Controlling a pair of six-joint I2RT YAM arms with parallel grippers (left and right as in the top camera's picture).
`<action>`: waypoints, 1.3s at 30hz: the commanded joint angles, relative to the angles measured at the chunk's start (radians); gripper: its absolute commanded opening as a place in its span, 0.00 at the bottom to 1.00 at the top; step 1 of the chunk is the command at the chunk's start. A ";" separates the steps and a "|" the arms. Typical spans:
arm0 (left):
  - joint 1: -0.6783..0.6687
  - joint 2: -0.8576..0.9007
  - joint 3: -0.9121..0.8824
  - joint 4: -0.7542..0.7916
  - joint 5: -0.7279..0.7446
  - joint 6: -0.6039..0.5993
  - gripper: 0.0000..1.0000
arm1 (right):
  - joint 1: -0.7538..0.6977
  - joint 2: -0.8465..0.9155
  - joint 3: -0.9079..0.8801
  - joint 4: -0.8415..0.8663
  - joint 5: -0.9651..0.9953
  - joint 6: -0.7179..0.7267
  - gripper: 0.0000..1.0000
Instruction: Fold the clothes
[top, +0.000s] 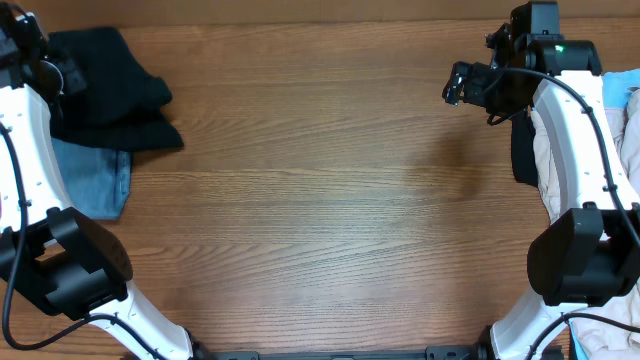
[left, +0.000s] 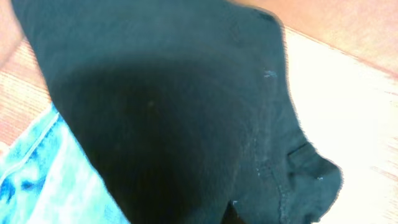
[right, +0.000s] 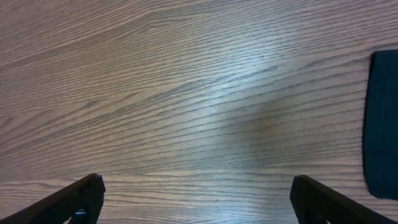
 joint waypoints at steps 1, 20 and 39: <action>0.003 -0.060 0.047 0.092 0.057 0.117 0.04 | 0.002 0.002 0.004 0.005 0.003 0.000 1.00; 0.093 -0.058 0.076 -0.156 -0.157 -0.005 0.04 | 0.002 0.003 0.004 0.005 0.003 0.000 1.00; 0.345 -0.059 -0.201 -0.319 -0.008 -0.324 1.00 | 0.002 0.003 0.004 0.005 0.003 0.000 1.00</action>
